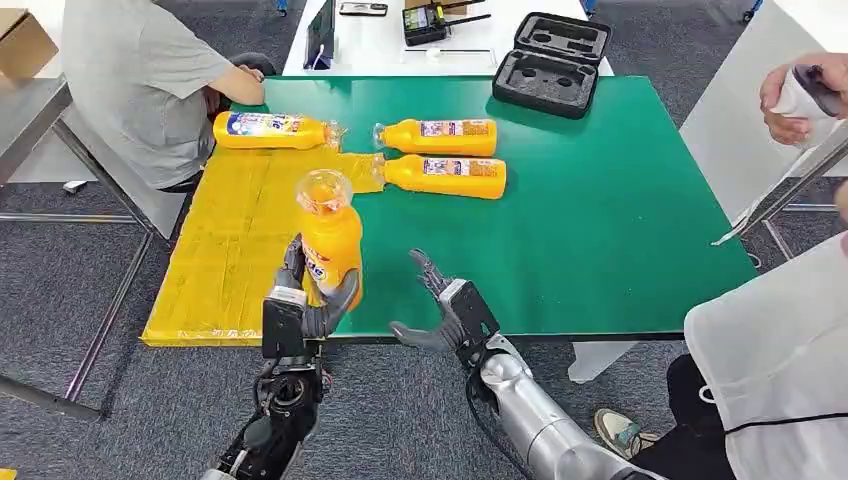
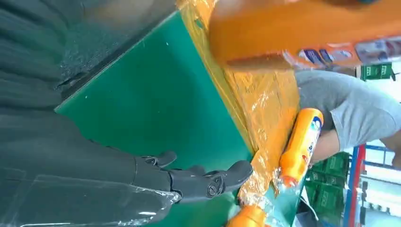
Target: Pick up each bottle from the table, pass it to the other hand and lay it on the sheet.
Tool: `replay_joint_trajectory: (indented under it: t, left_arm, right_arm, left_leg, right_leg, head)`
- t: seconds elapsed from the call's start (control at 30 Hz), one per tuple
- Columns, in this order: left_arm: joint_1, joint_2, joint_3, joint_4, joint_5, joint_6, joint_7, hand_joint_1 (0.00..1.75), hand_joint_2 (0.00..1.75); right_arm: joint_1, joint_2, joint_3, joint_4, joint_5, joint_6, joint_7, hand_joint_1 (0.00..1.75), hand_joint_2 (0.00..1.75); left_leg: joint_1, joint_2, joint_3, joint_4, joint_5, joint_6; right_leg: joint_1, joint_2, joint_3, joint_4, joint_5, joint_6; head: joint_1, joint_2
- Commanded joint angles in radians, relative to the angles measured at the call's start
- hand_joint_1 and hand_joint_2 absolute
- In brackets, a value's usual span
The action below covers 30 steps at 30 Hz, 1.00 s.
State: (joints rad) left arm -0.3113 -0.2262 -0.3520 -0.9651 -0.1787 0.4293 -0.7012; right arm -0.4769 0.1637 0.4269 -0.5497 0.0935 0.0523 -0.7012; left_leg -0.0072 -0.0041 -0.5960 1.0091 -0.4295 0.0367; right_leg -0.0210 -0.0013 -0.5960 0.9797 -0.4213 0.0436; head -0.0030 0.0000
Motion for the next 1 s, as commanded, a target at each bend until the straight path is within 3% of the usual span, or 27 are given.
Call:
replay_joint_trajectory:
  t: [0.03,0.2,0.23,0.33,0.43,0.53,0.6,0.73,0.77,0.9,1.0]
  left_arm:
    - [-0.13,0.133,-0.137,0.122,-0.084,0.13,0.003,1.71,1.75]
    - [-0.162,0.127,-0.125,0.191,-0.114,0.193,0.003,1.73,1.75]
    - [-0.194,0.118,-0.063,0.26,-0.261,0.269,0.003,1.71,1.75]
    - [-0.195,0.049,0.313,0.237,-0.89,0.269,0.104,1.68,1.75]
    - [-0.239,0.057,0.365,0.261,-1.153,0.269,0.223,1.64,1.75]
    - [-0.252,0.063,0.358,0.248,-1.236,0.269,0.28,1.61,1.75]
    - [-0.266,0.079,0.327,0.248,-1.3,0.269,0.347,1.43,1.75]
    - [-0.32,0.117,0.274,0.329,-1.355,0.269,0.435,1.34,1.75]
    - [-0.339,0.123,0.27,0.365,-1.358,0.269,0.444,1.41,1.75]
    - [-0.42,0.149,0.188,0.534,-1.392,0.269,0.569,1.36,1.75]
    - [-0.441,0.153,0.164,0.572,-1.392,0.269,0.584,1.36,1.75]
  right_arm:
    - [0.008,-0.015,-0.041,0.019,-0.012,-0.02,0.003,0.0,1.75]
    - [0.014,-0.013,-0.054,0.016,-0.02,-0.021,0.003,0.0,1.75]
    - [0.017,-0.011,-0.06,0.019,-0.023,-0.017,0.003,0.0,1.75]
    - [0.011,-0.002,-0.069,0.027,-0.023,-0.014,0.003,0.0,1.75]
    - [0.005,0.003,-0.074,0.039,-0.025,-0.009,0.003,0.0,1.75]
    - [0.007,0.006,-0.076,0.04,-0.027,-0.002,0.003,0.0,1.75]
    - [0.008,0.01,-0.077,0.045,-0.029,0.006,0.003,0.0,1.75]
    - [0.0,0.025,-0.074,0.056,-0.029,0.023,0.003,0.0,1.75]
    - [-0.001,0.028,-0.073,0.058,-0.028,0.021,0.003,0.0,1.75]
    - [0.001,0.028,-0.071,0.062,-0.032,0.021,0.003,0.0,1.75]
    - [0.0,0.027,-0.07,0.063,-0.032,0.019,0.003,0.0,1.75]
  left_leg:
    - [0.001,0.0,0.002,-0.001,0.0,-0.002]
    - [0.002,-0.001,0.003,0.0,-0.001,-0.002]
    - [0.001,-0.001,0.002,0.0,-0.001,-0.002]
    - [0.002,0.002,0.002,0.001,-0.001,-0.002]
    - [0.002,0.002,0.001,0.001,-0.001,-0.002]
    - [0.002,0.001,0.001,0.001,0.0,-0.003]
    - [0.003,0.0,0.002,0.001,0.0,-0.003]
    - [0.002,0.0,0.001,0.0,0.0,-0.003]
    - [0.002,0.001,0.001,0.001,0.0,-0.003]
    - [0.002,0.001,0.003,0.0,0.0,-0.004]
    - [0.002,-0.002,0.002,0.001,0.0,-0.003]
  right_leg:
    - [0.001,-0.001,0.003,-0.001,0.0,-0.002]
    - [0.002,-0.001,0.004,-0.001,-0.001,-0.002]
    - [0.001,-0.001,0.003,-0.001,-0.001,-0.002]
    - [0.002,0.001,0.002,0.0,0.0,-0.002]
    - [0.002,0.002,0.001,0.0,0.0,-0.002]
    - [0.002,0.001,0.002,0.001,0.0,-0.003]
    - [0.003,0.0,0.002,0.0,-0.001,-0.003]
    - [0.002,0.0,0.001,0.0,0.0,-0.002]
    - [0.002,0.0,0.001,0.001,0.0,-0.002]
    - [0.002,0.001,0.003,0.001,-0.001,-0.003]
    - [0.002,-0.002,0.003,0.001,-0.001,-0.003]
  head:
    - [0.0,0.0]
    - [0.0,0.0]
    - [0.0,0.0]
    - [0.0,0.0]
    - [0.0,0.0]
    - [0.0,0.0]
    - [0.0,0.0]
    - [0.0,0.0]
    - [0.0,0.0]
    - [0.0,0.0]
    - [0.0,0.0]
